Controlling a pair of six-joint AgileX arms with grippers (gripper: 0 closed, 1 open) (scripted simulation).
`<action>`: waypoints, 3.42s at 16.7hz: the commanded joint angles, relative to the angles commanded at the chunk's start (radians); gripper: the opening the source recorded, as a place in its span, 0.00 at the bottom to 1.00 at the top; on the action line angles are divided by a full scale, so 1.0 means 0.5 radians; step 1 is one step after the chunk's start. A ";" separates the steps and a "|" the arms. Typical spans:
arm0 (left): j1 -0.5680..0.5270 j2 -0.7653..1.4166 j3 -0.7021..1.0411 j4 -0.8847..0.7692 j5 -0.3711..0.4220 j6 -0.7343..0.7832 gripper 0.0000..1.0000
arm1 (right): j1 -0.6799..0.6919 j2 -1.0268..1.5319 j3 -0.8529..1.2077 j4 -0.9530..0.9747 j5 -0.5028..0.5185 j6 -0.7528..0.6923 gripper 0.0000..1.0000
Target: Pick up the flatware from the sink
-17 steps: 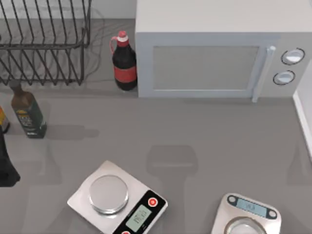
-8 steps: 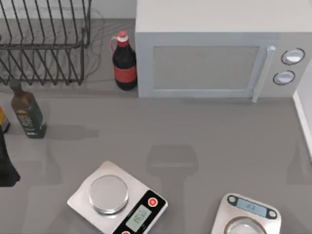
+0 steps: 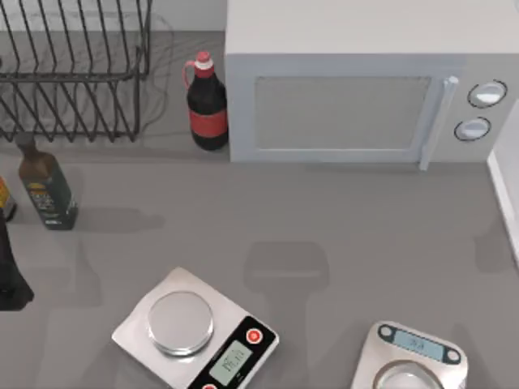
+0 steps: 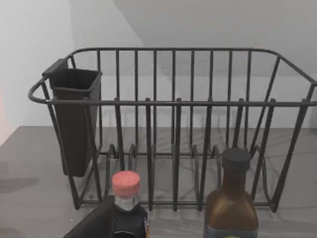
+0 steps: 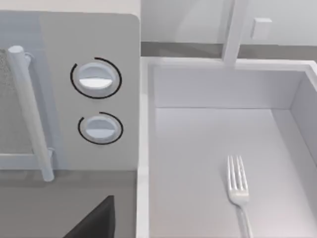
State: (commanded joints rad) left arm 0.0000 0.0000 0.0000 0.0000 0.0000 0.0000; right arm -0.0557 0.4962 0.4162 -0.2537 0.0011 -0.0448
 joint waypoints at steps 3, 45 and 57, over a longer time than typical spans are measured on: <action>0.000 0.000 0.000 0.000 0.000 0.000 1.00 | -0.061 0.544 0.462 -0.281 0.001 -0.051 1.00; 0.000 0.000 0.000 0.000 0.000 0.000 1.00 | -0.396 4.185 2.801 -1.090 0.013 -0.371 1.00; 0.000 0.000 0.000 0.000 0.000 0.000 1.00 | -0.396 4.185 2.801 -1.090 0.013 -0.371 0.17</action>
State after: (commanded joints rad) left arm 0.0000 0.0000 0.0000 0.0000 0.0000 0.0000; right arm -0.2538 2.5885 1.8166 -0.7988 0.0076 -0.2302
